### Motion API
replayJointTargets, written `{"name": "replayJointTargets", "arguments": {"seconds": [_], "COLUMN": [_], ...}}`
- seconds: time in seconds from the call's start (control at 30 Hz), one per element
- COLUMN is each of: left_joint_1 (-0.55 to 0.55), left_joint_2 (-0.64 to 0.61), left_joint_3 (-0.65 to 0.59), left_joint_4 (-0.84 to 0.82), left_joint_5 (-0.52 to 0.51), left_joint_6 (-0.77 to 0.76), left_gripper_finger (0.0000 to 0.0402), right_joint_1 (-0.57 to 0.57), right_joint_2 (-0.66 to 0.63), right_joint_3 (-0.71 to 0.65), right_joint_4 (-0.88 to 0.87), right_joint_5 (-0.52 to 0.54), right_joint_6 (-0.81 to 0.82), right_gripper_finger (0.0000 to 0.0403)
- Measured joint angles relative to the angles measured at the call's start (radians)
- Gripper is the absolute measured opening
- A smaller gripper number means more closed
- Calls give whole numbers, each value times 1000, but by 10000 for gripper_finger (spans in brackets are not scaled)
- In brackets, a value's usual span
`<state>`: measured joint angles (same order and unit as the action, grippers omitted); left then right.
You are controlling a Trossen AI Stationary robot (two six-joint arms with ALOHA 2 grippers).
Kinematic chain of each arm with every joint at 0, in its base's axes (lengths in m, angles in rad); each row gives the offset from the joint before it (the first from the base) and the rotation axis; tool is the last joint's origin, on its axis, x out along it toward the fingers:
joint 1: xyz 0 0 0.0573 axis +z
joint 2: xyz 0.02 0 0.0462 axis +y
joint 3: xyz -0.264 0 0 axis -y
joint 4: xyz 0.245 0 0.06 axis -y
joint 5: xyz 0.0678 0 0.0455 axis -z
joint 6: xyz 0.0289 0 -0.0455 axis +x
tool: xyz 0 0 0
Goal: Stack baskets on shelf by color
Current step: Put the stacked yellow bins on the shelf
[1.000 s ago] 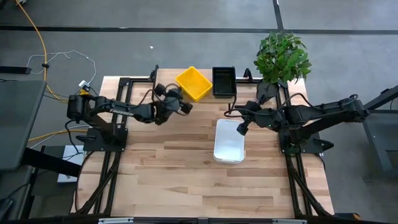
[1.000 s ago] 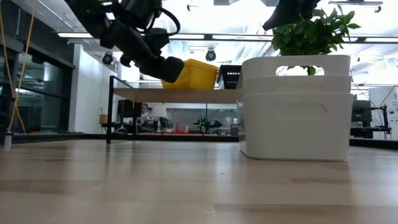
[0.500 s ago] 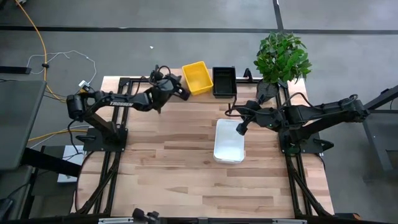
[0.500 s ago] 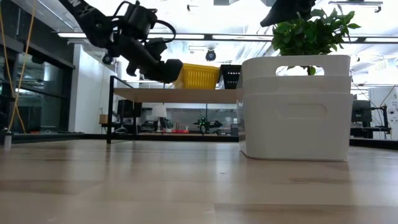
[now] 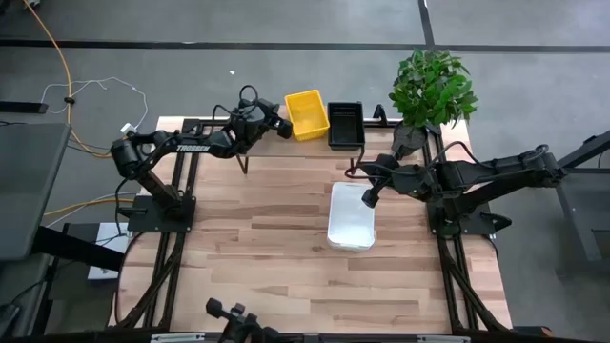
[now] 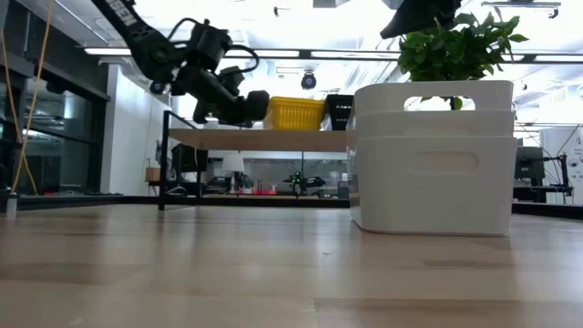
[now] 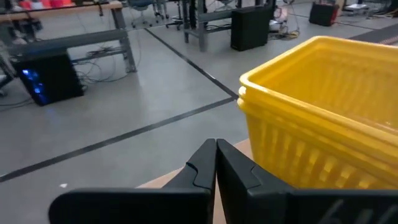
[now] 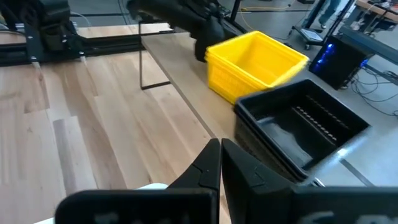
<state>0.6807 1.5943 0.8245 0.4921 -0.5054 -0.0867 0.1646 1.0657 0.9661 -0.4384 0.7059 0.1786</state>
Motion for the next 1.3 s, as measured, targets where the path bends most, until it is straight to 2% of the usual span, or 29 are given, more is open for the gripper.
{"name": "replayJointTargets", "arguments": {"seconds": [0.13, 0.33, 0.47, 0.6, 0.7, 0.77, 0.93, 1.0, 1.2, 1.3], "left_joint_1": [3, 2, -1, 0, 0, 0, -8, -32, -147, -194], "left_joint_2": [55, 79, 38, -55, -151, -225, -355, -378, -414, -430], "left_joint_3": [55, 115, 140, 154, 155, 155, 155, 135, -24, -91], "left_joint_4": [1, -3, -37, -99, -171, -254, -453, -457, -282, -201], "left_joint_5": [14, -46, -96, -102, -57, 16, 375, 455, 456, 431], "left_joint_6": [24, 105, 197, 256, 269, 223, 89, 71, 33, 3], "left_gripper_finger": [0, 0, 0, 0, 0, 0, 0, 0, 0, 0], "right_joint_1": [0, -2, -51, -152, -257, -338, -523, -564, -607, -604], "right_joint_2": [0, 1, 18, 65, 114, 159, 315, 381, 578, 648], "right_joint_3": [0, 0, 0, 0, 11, 45, 218, 314, 575, 653], "right_joint_4": [12, 47, 164, 300, 357, 348, 217, 123, -171, -214], "right_joint_5": [-24, -24, -26, -125, -210, -272, -426, -462, -521, -532], "right_joint_6": [-3, -30, -85, -172, -219, -235, -253, -275, -338, -362], "right_gripper_finger": [0, 0, 0, 0, 0, 0, 0, 0, 0, 0]}}
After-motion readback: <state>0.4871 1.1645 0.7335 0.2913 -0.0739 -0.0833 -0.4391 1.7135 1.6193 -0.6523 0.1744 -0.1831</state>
